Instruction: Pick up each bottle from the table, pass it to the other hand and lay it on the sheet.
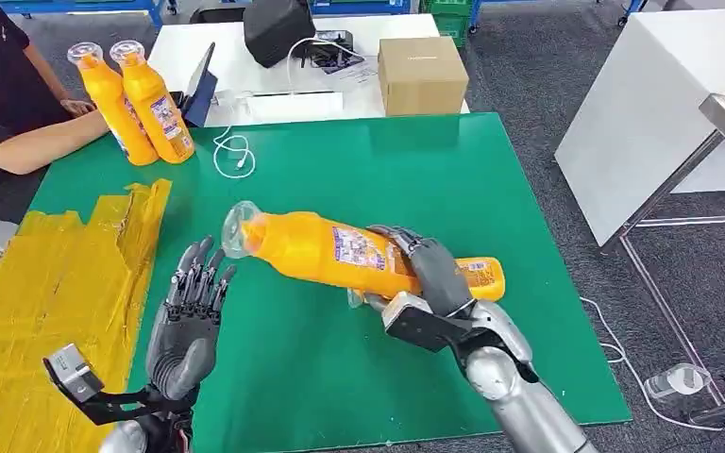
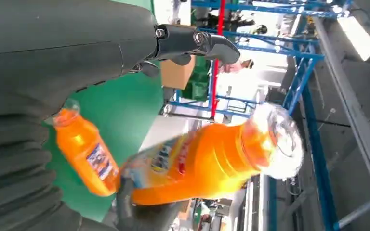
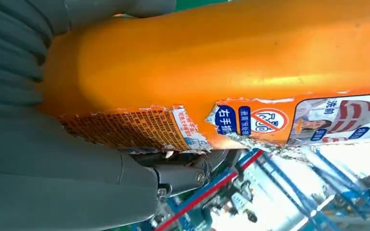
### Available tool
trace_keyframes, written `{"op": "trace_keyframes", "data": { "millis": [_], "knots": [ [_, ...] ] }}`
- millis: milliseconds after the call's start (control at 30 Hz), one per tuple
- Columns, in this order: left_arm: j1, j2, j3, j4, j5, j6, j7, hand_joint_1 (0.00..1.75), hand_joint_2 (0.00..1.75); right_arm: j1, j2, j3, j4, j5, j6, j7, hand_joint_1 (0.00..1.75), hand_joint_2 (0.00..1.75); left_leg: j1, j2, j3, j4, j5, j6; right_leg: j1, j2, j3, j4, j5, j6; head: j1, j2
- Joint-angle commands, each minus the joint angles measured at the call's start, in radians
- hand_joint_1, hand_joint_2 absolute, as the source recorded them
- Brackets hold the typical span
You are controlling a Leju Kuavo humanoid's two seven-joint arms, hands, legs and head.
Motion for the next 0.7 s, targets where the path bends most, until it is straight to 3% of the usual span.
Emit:
{"op": "trace_keyframes", "data": {
  "millis": [33,300,500,700],
  "knots": [
    [-0.057,-0.015,-0.053,0.037,-0.007,0.049,-0.013,0.0,1.75,-0.107,0.093,0.116,0.114,-0.037,-0.01,0.006,1.75,1.75,0.002,0.003,0.0,0.001,0.0,-0.001,0.002,0.002,-0.001,0.0,0.001,-0.002,0.0,0.0],
    [-0.057,-0.012,-0.055,0.043,-0.001,0.048,-0.014,0.0,1.75,-0.114,0.089,0.126,0.115,-0.05,-0.011,0.007,1.75,1.75,0.0,0.001,0.0,0.0,0.0,0.0,0.001,0.001,0.0,0.0,0.0,-0.001,0.0,0.0],
    [-0.09,-0.023,-0.08,0.091,0.009,0.044,-0.005,0.0,1.75,-0.159,0.161,0.194,0.201,-0.079,0.003,0.019,1.75,1.75,0.002,0.003,0.0,0.0,0.0,-0.001,0.002,0.003,-0.001,-0.001,0.001,-0.003,0.0,0.0],
    [-0.13,-0.031,-0.101,0.132,0.031,0.042,0.012,0.0,1.75,-0.208,0.3,0.311,0.436,-0.084,0.003,0.037,1.75,1.75,0.001,0.003,0.001,-0.001,0.0,-0.001,0.001,0.003,-0.001,-0.001,0.001,-0.002,0.0,0.0]
  ]
}}
